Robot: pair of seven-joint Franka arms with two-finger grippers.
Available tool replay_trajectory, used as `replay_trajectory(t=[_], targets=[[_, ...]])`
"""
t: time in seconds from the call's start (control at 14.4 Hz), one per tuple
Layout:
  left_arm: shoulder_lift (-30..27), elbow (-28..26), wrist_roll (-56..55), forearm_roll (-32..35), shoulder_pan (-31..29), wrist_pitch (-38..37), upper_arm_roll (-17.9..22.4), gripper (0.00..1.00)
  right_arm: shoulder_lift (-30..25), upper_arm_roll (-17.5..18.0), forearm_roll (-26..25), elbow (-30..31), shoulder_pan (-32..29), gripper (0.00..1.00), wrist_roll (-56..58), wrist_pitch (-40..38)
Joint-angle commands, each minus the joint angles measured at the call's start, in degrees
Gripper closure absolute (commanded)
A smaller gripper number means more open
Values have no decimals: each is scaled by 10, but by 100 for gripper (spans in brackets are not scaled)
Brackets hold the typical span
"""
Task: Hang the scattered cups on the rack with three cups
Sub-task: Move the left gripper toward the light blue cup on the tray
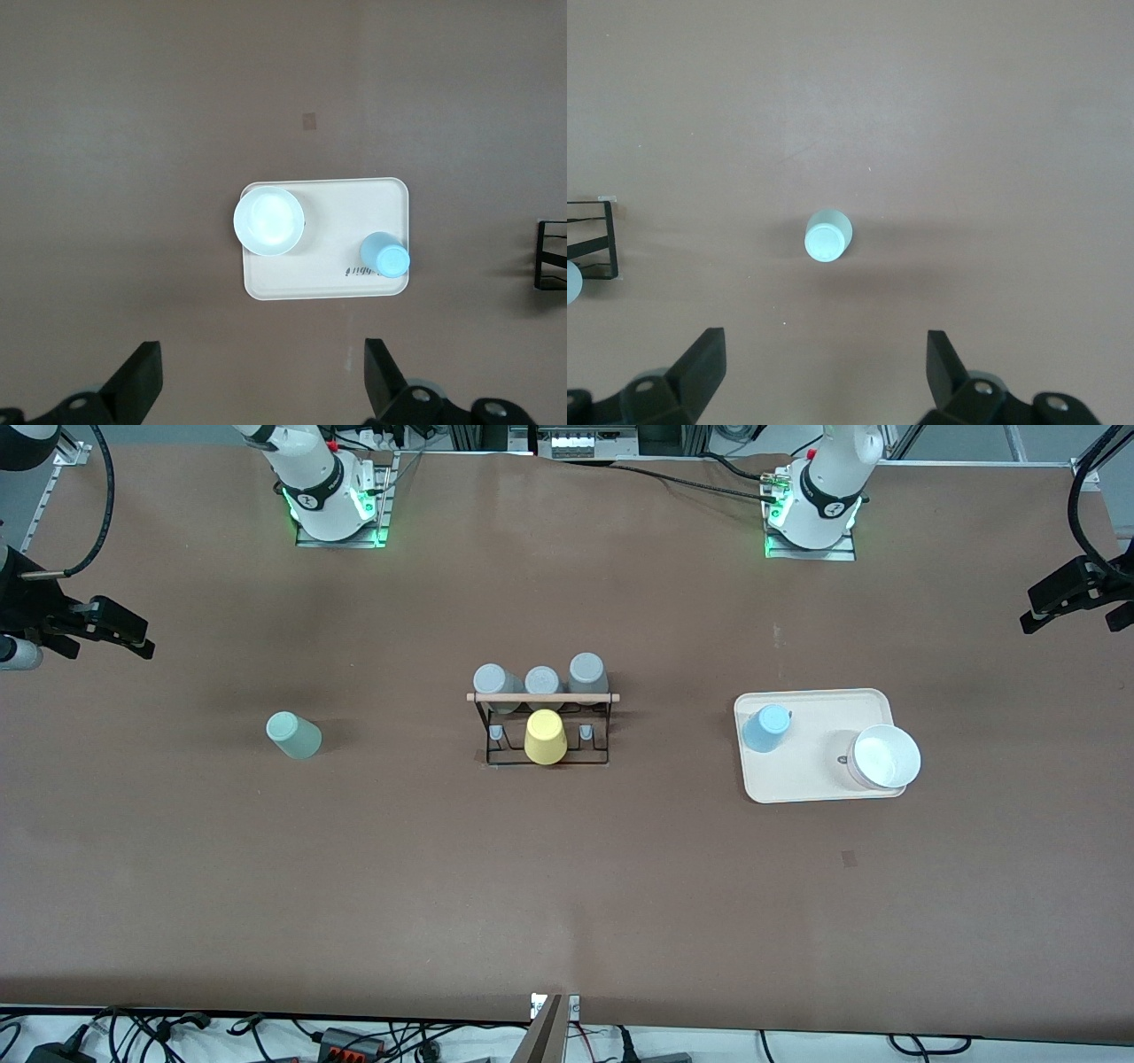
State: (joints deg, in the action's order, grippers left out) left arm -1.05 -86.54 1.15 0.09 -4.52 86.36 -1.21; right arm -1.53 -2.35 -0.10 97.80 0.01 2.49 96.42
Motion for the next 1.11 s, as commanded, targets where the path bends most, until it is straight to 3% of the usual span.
replay_trajectory(t=[0.0,0.21,0.62,1.04], targets=[[-1,0,2,-7,-5,-4,-4,0,-15,4,0,14,-4,0,-1,-4],[2,-3,1,-7,-4,-7,-5,0,-16,4,0,14,-5,0,-1,-4],[61,-27,-19,-17,7,3,-21,0,-14,2,4,13,-5,0,-2,-4],[76,-217,-139,-17,7,234,-81,0,-14,2,3,12,-5,0,2,-16]])
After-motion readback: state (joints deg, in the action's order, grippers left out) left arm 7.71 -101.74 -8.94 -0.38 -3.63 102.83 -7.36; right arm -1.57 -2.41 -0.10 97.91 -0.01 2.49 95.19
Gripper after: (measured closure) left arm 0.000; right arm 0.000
